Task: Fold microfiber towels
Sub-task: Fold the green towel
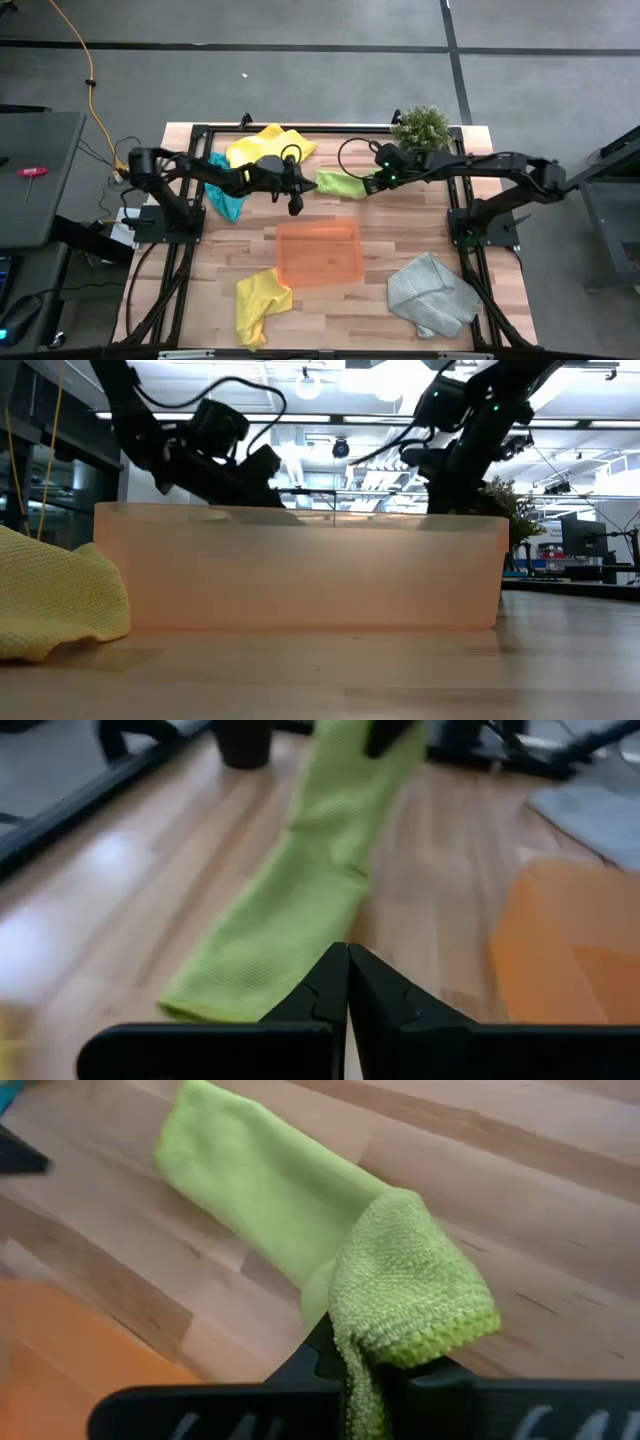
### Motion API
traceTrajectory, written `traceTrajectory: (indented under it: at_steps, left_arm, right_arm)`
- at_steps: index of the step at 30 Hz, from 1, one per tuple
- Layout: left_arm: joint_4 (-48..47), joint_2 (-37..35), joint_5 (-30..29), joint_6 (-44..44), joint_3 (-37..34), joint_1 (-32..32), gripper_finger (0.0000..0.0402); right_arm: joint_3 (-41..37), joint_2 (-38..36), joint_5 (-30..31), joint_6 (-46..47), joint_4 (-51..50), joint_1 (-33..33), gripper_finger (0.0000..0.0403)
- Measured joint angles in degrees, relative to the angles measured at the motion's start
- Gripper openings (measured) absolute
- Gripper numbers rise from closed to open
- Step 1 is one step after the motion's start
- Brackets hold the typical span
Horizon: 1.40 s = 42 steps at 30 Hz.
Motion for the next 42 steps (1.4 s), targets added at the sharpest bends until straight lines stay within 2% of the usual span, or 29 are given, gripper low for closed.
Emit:
traceTrajectory:
  at_steps: [8, 15, 24, 28, 32, 35, 38, 42]
  left_arm:
    - [2.6, 10.3, -2.8, 1.9, 5.3, 1.0, 0.0000]
    - [2.6, 17.2, 0.7, 0.6, 9.6, 1.6, 0.0000]
    - [2.6, 17.3, 0.9, 0.5, 11.2, 1.6, 0.0000]
    - [2.0, 17.1, 3.8, 0.6, 12.3, 1.5, 0.0000]
    - [-2.7, 18.2, 1.9, 2.6, 14.5, -0.1, 0.0000]
    - [-6.0, 19.4, -2.6, 5.4, 16.0, -1.6, 0.0000]
    - [-6.4, 19.7, -6.6, 4.9, 17.0, -2.6, 0.0000]
    - [-6.5, 19.8, -7.3, 3.2, 17.2, -3.0, 0.0000]
  right_arm:
    - [0.0, 3.0, -1.3, 4.1, 4.4, 0.9, 0.0000]
    - [0.0, 3.0, -1.9, 8.3, 11.5, 3.1, 0.0000]
    - [0.0, 3.0, -2.4, 8.8, 12.0, 3.0, 0.0000]
    - [0.0, 3.0, -3.5, 8.4, 12.0, 2.8, 0.0000]
    - [0.0, 3.3, -5.5, 7.3, 12.1, 2.9, 0.0000]
    - [0.0, 4.7, -5.7, 7.3, 13.5, 3.3, 0.0000]
    - [0.0, 7.6, -6.1, 7.3, 17.2, 3.7, 0.0000]
    - [0.0, 12.3, -7.9, 8.8, 25.7, 3.8, 0.0000]
